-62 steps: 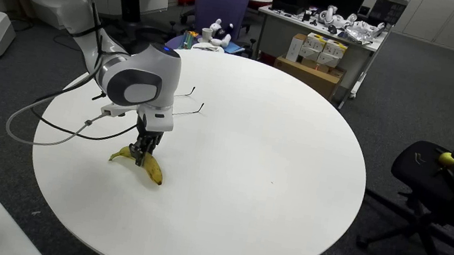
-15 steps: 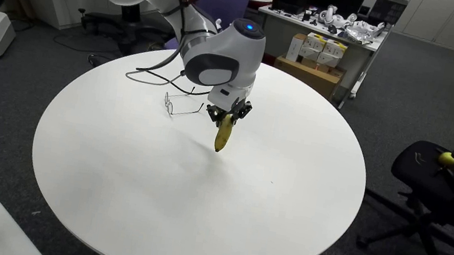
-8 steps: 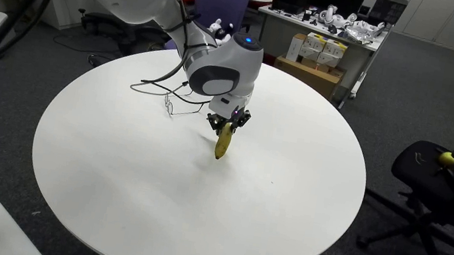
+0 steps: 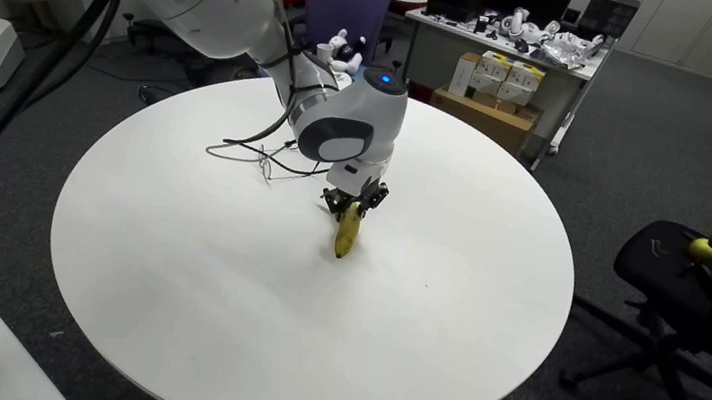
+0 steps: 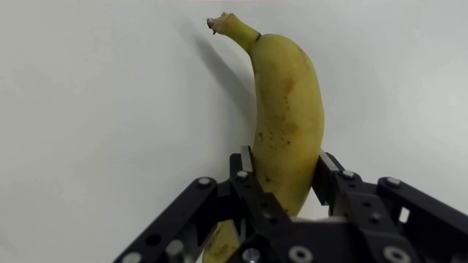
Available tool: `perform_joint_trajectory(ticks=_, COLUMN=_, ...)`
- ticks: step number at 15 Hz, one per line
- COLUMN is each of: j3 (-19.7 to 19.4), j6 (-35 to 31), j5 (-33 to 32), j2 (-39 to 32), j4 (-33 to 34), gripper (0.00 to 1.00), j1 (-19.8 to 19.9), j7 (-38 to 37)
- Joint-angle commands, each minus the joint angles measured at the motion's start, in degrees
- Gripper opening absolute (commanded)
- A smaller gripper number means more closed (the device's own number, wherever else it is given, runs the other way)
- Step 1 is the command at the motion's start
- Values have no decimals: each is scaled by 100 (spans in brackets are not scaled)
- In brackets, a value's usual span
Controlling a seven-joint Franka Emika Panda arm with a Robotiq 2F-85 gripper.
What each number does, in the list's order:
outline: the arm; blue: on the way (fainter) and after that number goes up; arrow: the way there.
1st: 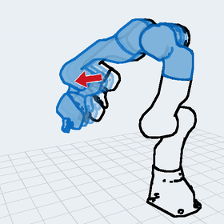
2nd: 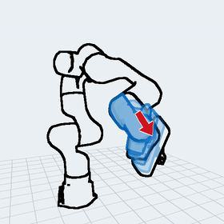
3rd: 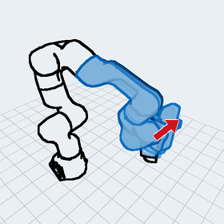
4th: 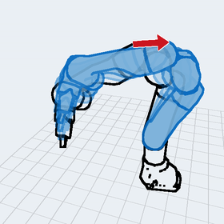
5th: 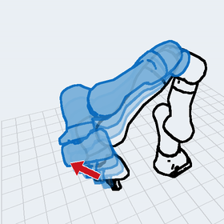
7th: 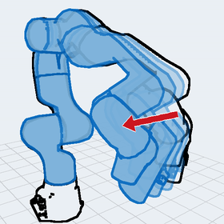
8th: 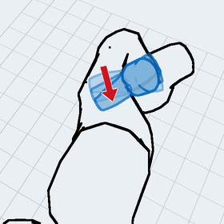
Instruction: Move the banana slightly to the right
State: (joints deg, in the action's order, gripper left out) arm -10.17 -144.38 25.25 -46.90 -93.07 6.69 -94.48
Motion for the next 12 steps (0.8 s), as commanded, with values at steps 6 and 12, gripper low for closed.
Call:
perform_joint_trajectory(ticks=6, j3=88, j6=204, j5=-113, j2=18, j4=114, gripper=83, j1=128, j7=-1)
perform_joint_trajectory(ticks=12, j3=46, j6=38, j5=-408, j2=1128, j4=-829, gripper=100, j1=3, j7=916)
